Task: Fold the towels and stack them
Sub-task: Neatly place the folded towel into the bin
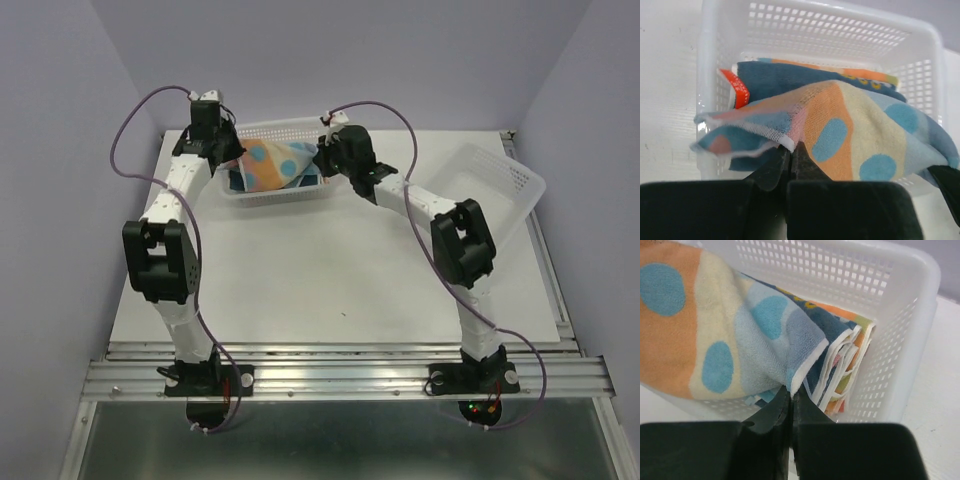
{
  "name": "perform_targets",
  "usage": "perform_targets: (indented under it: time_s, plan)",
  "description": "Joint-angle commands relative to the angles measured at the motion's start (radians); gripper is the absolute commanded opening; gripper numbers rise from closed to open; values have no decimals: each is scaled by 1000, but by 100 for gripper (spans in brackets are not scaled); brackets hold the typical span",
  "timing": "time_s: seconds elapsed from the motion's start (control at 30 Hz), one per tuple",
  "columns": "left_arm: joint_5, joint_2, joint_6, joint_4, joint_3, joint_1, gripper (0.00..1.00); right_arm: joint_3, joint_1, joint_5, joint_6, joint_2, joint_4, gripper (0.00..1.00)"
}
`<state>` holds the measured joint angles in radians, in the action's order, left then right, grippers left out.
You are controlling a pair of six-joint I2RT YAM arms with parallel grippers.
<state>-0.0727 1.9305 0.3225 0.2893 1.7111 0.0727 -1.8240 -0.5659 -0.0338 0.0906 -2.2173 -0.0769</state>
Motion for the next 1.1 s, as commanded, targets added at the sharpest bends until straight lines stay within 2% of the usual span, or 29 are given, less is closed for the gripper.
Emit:
perform_targets:
  time_s: [0.0, 0.23, 0.47, 0.6, 0.73, 0.87, 1.07]
  plan:
    - [-53, -235, -23, -160, -80, 16, 0, 124, -5, -1, 15, 181, -193, 1]
    - [-179, -314, -22, -208, -149, 29, 0, 310, -5, 3, 29, 346, -270, 1]
    - [-254, -285, -1, -223, -137, 30, 0, 361, -5, 26, 15, 375, -281, 1]
    - [-256, -210, 1, -228, -104, 30, 0, 335, -5, 28, 6, 335, -265, 1]
    - [-243, -70, -2, -185, -18, 21, 0, 279, -5, 28, -9, 269, -245, 1]
    - [-245, 39, 3, -119, 108, -25, 0, 218, -5, -4, -15, 208, -219, 1]
    - [-256, 111, 7, -95, 147, -92, 0, 166, -5, -38, -12, 151, -208, 1]
